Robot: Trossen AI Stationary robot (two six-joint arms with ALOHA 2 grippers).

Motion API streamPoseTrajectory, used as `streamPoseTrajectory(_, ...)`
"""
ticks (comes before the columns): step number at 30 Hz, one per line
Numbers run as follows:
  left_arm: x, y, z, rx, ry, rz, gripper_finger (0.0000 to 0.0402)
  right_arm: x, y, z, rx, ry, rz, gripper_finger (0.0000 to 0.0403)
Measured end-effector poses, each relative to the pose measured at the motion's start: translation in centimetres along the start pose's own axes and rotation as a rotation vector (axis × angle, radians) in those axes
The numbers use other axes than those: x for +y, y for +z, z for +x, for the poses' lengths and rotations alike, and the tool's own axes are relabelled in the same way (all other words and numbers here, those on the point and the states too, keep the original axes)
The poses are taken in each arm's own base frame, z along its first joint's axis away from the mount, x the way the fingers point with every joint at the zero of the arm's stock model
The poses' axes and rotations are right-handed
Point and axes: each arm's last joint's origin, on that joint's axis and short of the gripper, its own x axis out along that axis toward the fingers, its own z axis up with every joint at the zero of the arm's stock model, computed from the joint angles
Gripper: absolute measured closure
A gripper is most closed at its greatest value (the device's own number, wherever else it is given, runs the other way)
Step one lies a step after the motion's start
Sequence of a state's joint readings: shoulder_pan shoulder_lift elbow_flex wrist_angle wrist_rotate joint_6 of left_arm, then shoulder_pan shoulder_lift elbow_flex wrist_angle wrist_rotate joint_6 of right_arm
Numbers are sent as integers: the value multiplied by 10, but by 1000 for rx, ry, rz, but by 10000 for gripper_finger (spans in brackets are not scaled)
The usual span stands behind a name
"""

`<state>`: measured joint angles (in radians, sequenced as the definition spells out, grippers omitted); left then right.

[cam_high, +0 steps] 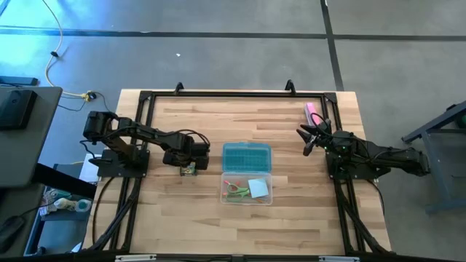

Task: Pack school essentials
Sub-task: Put the yellow crayon box into the blue supply box

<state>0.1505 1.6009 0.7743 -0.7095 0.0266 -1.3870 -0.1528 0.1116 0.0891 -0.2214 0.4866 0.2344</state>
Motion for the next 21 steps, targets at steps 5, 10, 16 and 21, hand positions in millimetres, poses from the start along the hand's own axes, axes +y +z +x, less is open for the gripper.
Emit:
streamPoseTrajectory(5,1,-2,-6,-29,-34,76,88,0,0,0,0,0,0,277)
streamPoseTrajectory(10,-5,-5,-15,-121,-109,218,89,0,0,0,0,0,0,277)
streamPoseTrajectory(16,-26,-8,-38,-195,-248,446,89,0,0,0,0,0,0,277)
streamPoseTrajectory(21,-49,-13,-69,-333,-305,654,90,0,0,0,0,0,0,277)
